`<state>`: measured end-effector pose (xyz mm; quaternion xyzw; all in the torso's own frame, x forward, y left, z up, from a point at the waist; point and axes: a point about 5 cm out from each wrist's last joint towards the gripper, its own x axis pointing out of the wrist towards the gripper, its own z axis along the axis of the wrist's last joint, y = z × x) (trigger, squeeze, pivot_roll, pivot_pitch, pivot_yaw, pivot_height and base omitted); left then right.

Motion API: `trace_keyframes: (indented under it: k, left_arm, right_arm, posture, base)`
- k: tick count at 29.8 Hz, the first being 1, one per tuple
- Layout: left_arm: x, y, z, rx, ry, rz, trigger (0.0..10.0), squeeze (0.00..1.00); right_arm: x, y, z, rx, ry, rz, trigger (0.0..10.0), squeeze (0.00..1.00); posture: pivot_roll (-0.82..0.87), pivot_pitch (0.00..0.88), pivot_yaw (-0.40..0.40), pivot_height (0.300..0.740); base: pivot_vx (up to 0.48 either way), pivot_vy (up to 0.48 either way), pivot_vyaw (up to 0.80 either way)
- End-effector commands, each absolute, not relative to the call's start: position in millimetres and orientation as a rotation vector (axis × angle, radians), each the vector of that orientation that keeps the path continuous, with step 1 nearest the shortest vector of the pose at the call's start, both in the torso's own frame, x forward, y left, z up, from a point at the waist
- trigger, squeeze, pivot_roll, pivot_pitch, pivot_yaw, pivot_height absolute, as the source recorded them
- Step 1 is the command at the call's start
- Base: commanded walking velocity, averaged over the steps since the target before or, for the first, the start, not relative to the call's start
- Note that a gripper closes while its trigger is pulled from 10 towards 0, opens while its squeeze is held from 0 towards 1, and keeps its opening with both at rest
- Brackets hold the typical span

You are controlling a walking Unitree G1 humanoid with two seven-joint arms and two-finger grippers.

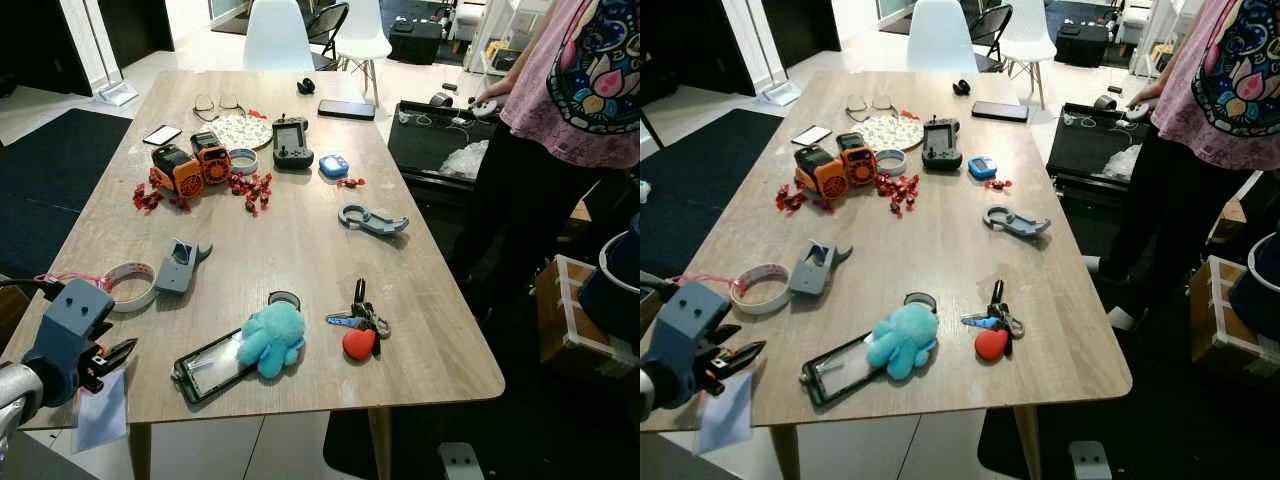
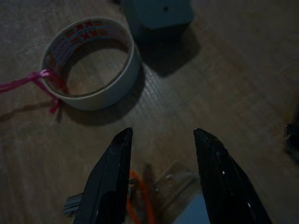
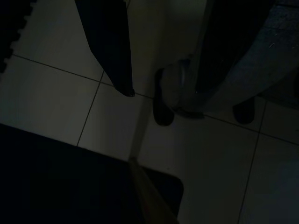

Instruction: Hang keys on a hook

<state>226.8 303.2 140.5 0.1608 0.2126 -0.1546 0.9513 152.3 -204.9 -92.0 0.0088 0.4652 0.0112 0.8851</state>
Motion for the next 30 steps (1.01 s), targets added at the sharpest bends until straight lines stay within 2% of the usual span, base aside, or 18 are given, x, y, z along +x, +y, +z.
trace_keyframes:
  k: [1, 6, 17, 30]
  left_arm:
    - [218, 307, 135, 0.285, 0.466, -0.341, 10.0, 0.00]
    - [208, 311, 132, 0.257, 0.482, -0.381, 10.0, 0.00]
    - [193, 331, 124, 0.059, 0.329, -0.266, 10.0, 0.00]
    - [178, 328, 111, -0.060, 0.275, -0.296, 10.0, 0.00]
  right_arm:
    - [146, -206, -94, 0.022, 0.990, 0.020, 10.0, 0.00]
    - [146, -205, -94, 0.024, 0.990, 0.020, 10.0, 0.00]
    - [146, -205, -94, 0.023, 0.990, 0.024, 10.0, 0.00]
    - [149, -205, -93, 0.020, 0.981, 0.031, 10.0, 0.00]
  posture:
    - [0.06, 0.068, -0.028, 0.740]
    - [0.07, 0.069, -0.028, 0.740]
    - [0.07, 0.069, -0.029, 0.740]
    - [0.07, 0.071, -0.033, 0.740]
  base:
    - [0.000, 0.000, 0.00]
    - [0.000, 0.000, 0.00]
    - [0.000, 0.000, 0.00]
    - [0.000, 0.000, 0.00]
